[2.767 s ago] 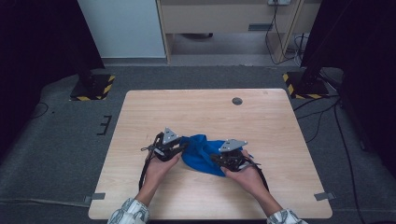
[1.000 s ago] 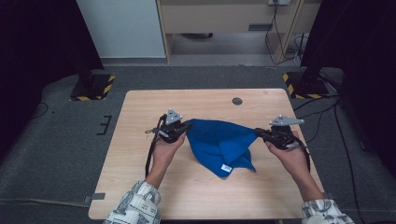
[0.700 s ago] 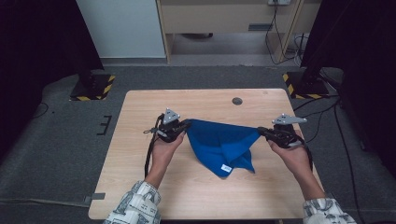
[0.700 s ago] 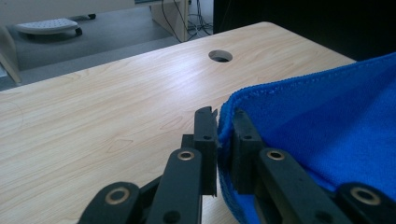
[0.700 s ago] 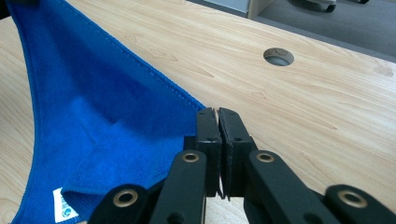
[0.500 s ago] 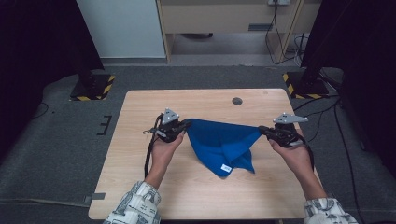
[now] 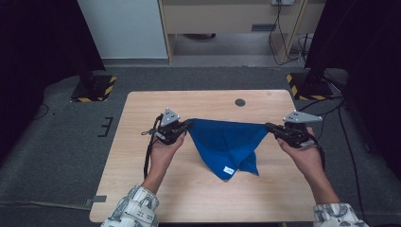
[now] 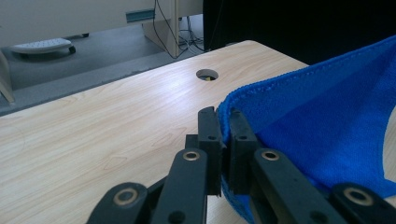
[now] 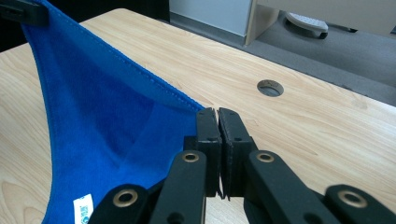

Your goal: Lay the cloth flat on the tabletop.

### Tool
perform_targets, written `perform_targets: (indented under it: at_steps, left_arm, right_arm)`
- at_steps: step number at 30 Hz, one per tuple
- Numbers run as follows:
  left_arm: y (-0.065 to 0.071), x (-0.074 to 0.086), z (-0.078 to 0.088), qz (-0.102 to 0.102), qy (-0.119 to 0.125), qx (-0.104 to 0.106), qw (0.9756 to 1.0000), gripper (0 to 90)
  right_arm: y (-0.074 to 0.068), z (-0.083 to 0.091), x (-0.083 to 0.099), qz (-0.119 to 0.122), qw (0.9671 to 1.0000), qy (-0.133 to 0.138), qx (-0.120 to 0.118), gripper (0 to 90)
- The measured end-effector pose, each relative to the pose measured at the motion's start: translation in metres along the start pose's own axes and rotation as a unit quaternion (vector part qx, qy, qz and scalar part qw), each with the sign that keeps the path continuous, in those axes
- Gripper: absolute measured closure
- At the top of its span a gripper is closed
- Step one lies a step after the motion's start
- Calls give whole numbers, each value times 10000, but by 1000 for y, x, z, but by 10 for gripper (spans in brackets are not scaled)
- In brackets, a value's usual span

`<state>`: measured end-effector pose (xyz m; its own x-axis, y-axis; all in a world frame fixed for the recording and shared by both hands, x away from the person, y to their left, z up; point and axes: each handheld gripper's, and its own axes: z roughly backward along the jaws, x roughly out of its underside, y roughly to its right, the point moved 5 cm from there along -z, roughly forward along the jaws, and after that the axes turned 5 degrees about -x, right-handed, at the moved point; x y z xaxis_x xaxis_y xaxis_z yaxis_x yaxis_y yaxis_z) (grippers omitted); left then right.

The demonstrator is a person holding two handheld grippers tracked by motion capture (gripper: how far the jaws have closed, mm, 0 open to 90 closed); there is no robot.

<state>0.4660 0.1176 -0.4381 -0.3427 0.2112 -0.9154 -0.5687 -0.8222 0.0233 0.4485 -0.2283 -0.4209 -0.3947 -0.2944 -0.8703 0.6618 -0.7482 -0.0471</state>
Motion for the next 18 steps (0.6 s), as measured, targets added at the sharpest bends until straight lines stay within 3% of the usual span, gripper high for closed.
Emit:
perform_targets:
  at_steps: [7,18]
  left_arm:
    - [1,-4,5,-80,10,17,10000,863]
    - [-4,-13,15,-12,133,22,9999,862]
  right_arm:
    - [-3,7,-6,29,10000,72,-28,879]
    - [-13,17,-17,157,9996,227,-108,878]
